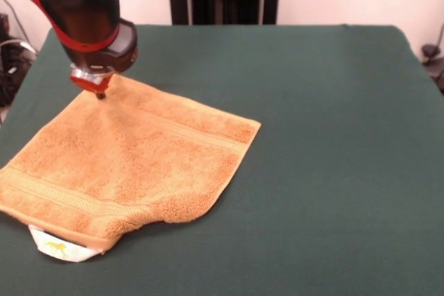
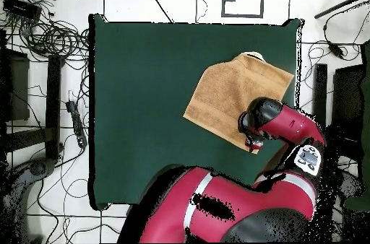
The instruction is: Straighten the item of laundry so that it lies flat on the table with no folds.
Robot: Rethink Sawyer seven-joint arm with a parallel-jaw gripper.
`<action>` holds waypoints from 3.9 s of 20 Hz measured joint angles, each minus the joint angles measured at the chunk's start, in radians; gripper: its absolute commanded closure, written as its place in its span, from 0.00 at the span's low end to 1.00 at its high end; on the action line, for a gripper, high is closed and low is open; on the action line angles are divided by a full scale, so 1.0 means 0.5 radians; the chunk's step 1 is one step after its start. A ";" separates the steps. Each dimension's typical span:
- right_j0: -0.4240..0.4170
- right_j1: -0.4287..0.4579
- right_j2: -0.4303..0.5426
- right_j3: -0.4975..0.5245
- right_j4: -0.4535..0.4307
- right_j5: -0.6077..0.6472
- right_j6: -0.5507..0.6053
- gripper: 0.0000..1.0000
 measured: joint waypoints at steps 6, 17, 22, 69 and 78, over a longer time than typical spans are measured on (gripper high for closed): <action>-0.026 -0.012 0.000 0.059 -0.049 -0.007 0.000 0.00; -0.050 -0.013 0.001 0.085 -0.094 -0.013 0.000 0.00; -0.067 -0.024 0.017 0.094 -0.094 -0.024 0.000 0.00; -0.095 -0.036 0.057 0.075 -0.119 0.000 0.000 0.00; -0.065 -0.038 0.056 0.038 -0.201 -0.017 0.000 0.00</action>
